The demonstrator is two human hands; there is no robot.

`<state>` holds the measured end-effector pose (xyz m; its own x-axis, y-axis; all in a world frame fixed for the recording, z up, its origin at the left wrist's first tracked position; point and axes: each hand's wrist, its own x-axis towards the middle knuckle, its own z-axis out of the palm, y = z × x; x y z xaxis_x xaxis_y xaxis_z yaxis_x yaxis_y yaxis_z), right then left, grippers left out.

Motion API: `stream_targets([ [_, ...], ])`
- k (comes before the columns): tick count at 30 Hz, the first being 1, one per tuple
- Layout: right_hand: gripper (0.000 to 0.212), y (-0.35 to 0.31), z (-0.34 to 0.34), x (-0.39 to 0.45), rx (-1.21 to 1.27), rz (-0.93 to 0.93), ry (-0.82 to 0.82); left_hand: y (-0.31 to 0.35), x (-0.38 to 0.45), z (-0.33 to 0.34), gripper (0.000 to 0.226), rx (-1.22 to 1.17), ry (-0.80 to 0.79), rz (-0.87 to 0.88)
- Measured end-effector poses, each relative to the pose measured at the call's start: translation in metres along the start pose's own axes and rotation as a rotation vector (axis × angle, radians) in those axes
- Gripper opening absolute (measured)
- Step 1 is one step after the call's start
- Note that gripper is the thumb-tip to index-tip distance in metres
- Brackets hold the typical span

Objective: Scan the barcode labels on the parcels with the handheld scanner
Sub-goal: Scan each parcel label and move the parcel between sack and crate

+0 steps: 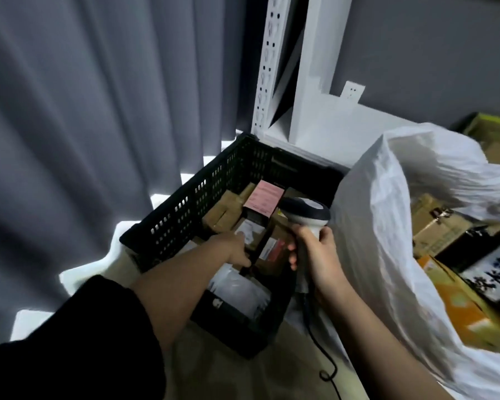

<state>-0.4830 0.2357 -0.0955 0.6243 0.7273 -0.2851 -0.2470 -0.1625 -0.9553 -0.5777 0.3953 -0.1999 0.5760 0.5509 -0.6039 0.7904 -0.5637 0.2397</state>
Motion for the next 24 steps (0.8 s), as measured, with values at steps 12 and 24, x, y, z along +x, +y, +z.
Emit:
stream_targets([
  [12,0.024,0.048,-0.003,0.04,-0.02,-0.013,0.142,0.056,0.103,0.085,0.087,0.232,0.042,-0.025],
  [24,0.021,0.038,-0.011,0.024,-0.004,-0.039,0.115,0.025,0.069,0.022,0.092,-0.673,0.147,-0.122],
])
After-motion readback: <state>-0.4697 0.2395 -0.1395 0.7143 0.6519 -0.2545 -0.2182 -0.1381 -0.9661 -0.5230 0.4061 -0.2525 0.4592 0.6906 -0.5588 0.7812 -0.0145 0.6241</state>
